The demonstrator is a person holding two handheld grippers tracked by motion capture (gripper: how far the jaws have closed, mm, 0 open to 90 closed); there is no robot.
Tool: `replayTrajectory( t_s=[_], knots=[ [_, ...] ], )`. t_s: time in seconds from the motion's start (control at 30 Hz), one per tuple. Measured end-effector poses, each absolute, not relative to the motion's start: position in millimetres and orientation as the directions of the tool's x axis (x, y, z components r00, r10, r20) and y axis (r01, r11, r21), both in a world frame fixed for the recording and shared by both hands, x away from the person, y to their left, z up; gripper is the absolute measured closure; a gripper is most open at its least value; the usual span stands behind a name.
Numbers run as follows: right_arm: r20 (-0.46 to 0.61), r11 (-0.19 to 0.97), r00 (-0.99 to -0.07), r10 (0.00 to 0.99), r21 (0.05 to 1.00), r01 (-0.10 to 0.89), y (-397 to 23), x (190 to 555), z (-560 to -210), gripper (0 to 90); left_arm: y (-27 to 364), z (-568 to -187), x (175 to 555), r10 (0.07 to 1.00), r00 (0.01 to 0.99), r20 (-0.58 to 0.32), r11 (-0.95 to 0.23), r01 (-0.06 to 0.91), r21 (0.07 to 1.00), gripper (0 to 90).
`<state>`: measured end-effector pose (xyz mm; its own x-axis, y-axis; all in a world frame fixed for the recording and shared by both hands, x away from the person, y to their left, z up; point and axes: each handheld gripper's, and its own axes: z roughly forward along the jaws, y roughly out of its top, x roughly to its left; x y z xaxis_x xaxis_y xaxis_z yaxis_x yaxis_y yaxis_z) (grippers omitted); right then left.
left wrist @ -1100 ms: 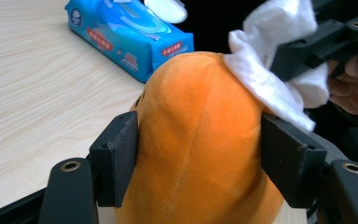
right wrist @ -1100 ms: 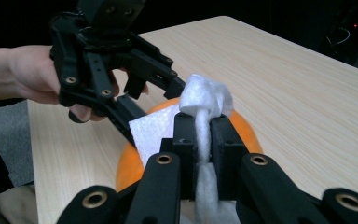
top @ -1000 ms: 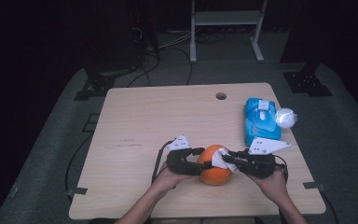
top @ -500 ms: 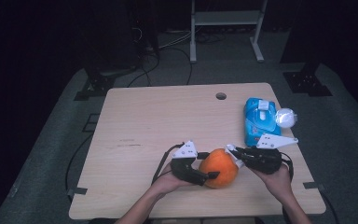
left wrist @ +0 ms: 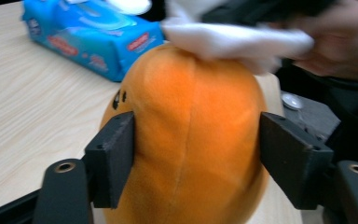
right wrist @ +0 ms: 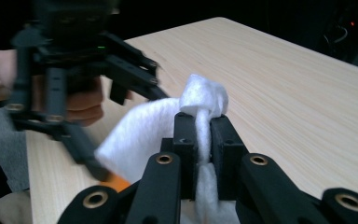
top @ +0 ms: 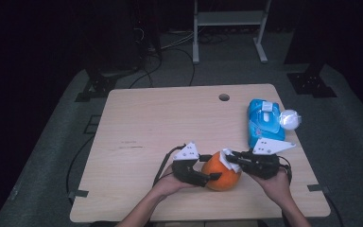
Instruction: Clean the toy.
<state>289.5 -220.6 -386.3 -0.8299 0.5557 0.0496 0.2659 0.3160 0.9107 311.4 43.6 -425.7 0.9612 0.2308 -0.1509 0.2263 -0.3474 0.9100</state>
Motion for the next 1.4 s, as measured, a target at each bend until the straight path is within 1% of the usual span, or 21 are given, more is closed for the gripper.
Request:
replayTrajectory(
  t_s=[0.03, 0.07, 0.1, 0.13, 0.23, 0.37, 0.5, 0.57, 0.63, 0.67, 0.7, 0.8, 0.83, 0.87, 0.97, 1.03, 1.1, 1.17, 1.27, 1.33, 1.4],
  knots=[
    [0.053, 0.314, -0.826, 0.562, 0.910, 0.272, -224.1, 290.8, -387.6, 81.6, 44.3, -426.2, 312.6, 0.206, 0.966, -0.156, -0.354, 0.222, 0.909, 24.3],
    [0.060, 0.308, -0.819, 0.570, 0.909, 0.280, -228.1, 292.1, -389.1, 81.6, 44.7, -426.6, 313.3, 0.212, 0.965, -0.152, -0.354, 0.221, 0.909, 24.1],
    [0.064, 0.302, -0.816, 0.574, 0.910, 0.284, -230.3, 293.1, -390.0, 81.6, 44.5, -427.5, 313.6, 0.233, 0.962, -0.146, -0.357, 0.224, 0.907, 25.9],
    [0.070, 0.298, -0.812, 0.579, 0.909, 0.291, -232.8, 294.5, -390.9, 81.6, 44.5, -429.5, 314.2, 0.240, 0.960, -0.144, -0.352, 0.224, 0.909, 30.8],
    [0.071, 0.300, -0.796, 0.601, 0.903, 0.307, -239.9, 299.3, -394.1, 81.6, 44.3, -430.8, 315.0, 0.255, 0.956, -0.142, -0.345, 0.228, 0.911, 36.2],
    [0.075, 0.309, -0.792, 0.605, 0.895, 0.321, -243.0, 298.8, -393.4, 81.6, 43.2, -431.1, 314.1, 0.263, 0.955, -0.139, -0.345, 0.228, 0.911, 36.5],
    [0.052, 0.319, -0.810, 0.584, 0.903, 0.288, -232.0, 291.7, -386.6, 81.6, 42.4, -432.9, 315.6, 0.281, 0.947, -0.156, -0.330, 0.248, 0.911, 35.4],
    [0.036, 0.335, -0.830, 0.556, 0.905, 0.263, -221.4, 287.4, -383.0, 81.5, 40.8, -433.1, 314.8, 0.271, 0.952, -0.144, -0.340, 0.235, 0.911, 30.9],
    [0.013, 0.356, -0.841, 0.541, 0.902, 0.243, -214.1, 284.7, -381.8, 81.5, 39.5, -433.7, 316.1, 0.261, 0.953, -0.152, -0.360, 0.243, 0.901, 17.4],
    [0.005, 0.366, -0.846, 0.533, 0.900, 0.236, -212.1, 284.1, -381.4, 81.5, 39.2, -436.0, 317.7, 0.254, 0.953, -0.163, -0.360, 0.249, 0.899, 12.3],
    [0.005, 0.368, -0.847, 0.531, 0.899, 0.236, -212.3, 284.7, -381.6, 81.5, 39.1, -437.8, 318.5, 0.252, 0.954, -0.164, -0.363, 0.250, 0.898, 9.2],
    [0.026, 0.349, -0.838, 0.546, 0.902, 0.255, -218.3, 287.8, -383.2, 81.5, 34.8, -447.4, 321.3, 0.234, 0.960, -0.157, -0.386, 0.240, 0.891, 5.8],
    [0.030, 0.345, -0.833, 0.553, 0.902, 0.261, -220.7, 288.9, -383.7, 81.5, 34.1, -448.4, 321.1, 0.231, 0.960, -0.158, -0.384, 0.239, 0.892, 6.1],
    [0.029, 0.345, -0.832, 0.554, 0.902, 0.261, -221.6, 289.7, -383.9, 81.5, 33.9, -448.0, 320.6, 0.227, 0.962, -0.153, -0.383, 0.232, 0.894, 9.8],
    [0.041, 0.329, -0.833, 0.552, 0.907, 0.263, -220.8, 287.4, -381.3, 81.5, 36.0, -439.9, 317.4, 0.243, 0.961, -0.131, -0.382, 0.218, 0.898, 27.4],
    [0.046, 0.314, -0.848, 0.528, 0.917, 0.245, -217.6, 284.1, -376.7, 81.5, 34.8, -436.1, 313.7, 0.244, 0.963, -0.118, -0.372, 0.205, 0.905, 32.5],
    [0.015, 0.336, -0.858, 0.514, 0.916, 0.217, -210.5, 279.3, -372.4, 81.5, 32.6, -430.7, 309.8, 0.246, 0.964, -0.097, -0.369, 0.186, 0.911, 34.2],
    [-0.006, 0.348, -0.853, 0.522, 0.914, 0.207, -210.0, 279.1, -372.6, 81.5, 34.6, -424.3, 308.1, 0.249, 0.964, -0.096, -0.356, 0.183, 0.916, 35.3],
    [0.042, 0.301, -0.832, 0.554, 0.921, 0.247, -225.1, 287.7, -376.9, 81.5, 41.9, -412.6, 309.4, 0.247, 0.963, -0.108, -0.334, 0.189, 0.924, 35.5],
    [0.104, 0.265, -0.817, 0.567, 0.916, 0.300, -233.8, 294.9, -385.4, 81.5, 41.3, -412.4, 309.0, 0.262, 0.962, -0.082, -0.365, 0.177, 0.914, 35.4],
    [0.122, 0.271, -0.815, 0.567, 0.906, 0.325, -232.0, 297.1, -391.4, 81.5, 38.0, -420.1, 309.2, 0.267, 0.960, -0.080, -0.396, 0.185, 0.899, 34.5]
  ],
)
